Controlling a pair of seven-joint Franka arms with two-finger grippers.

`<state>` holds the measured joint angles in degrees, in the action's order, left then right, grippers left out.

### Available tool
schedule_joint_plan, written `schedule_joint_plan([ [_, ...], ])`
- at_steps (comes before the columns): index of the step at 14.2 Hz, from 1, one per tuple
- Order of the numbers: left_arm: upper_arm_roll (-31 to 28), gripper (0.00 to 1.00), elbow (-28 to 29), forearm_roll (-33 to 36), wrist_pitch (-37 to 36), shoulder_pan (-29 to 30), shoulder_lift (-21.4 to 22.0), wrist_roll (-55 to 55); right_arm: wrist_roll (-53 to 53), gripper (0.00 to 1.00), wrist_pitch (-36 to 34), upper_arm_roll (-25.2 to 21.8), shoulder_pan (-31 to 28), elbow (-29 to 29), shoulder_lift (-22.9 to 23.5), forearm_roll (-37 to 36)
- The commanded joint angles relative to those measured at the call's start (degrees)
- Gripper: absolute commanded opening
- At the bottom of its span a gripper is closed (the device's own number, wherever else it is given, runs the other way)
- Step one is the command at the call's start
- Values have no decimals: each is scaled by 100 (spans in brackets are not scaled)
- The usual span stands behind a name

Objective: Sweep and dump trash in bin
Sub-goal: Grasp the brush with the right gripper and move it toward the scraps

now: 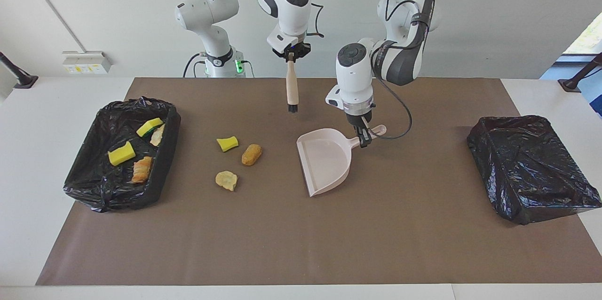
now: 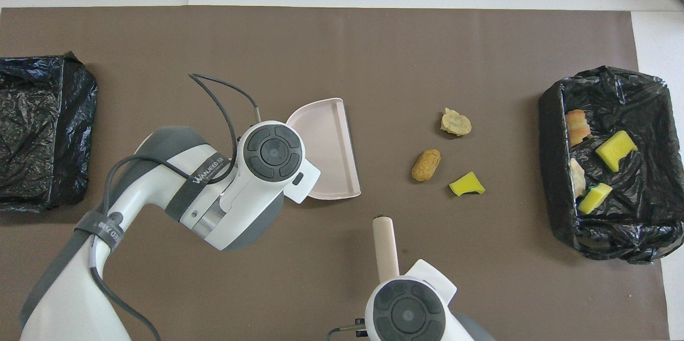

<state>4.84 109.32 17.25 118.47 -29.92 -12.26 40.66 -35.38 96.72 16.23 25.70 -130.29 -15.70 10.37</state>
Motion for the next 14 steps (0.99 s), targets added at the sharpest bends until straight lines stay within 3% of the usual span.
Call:
schedule_joint_plan([
  [1,-62,0,-24,121,-8,-268,-136,47,504,0,22,64,-590,-111,5,-709],
  [4,-62,0,-419,112,-288,-286,-399,47,1163,0,381,64,-1310,-198,146,-1658],
  [9,-62,0,-799,59,-457,-400,-717,-5,2550,0,1348,73,-2839,-462,348,-2503],
  [14,-62,0,-666,24,-535,-470,-682,-14,2554,0,1745,90,-3272,-936,594,-2496],
])
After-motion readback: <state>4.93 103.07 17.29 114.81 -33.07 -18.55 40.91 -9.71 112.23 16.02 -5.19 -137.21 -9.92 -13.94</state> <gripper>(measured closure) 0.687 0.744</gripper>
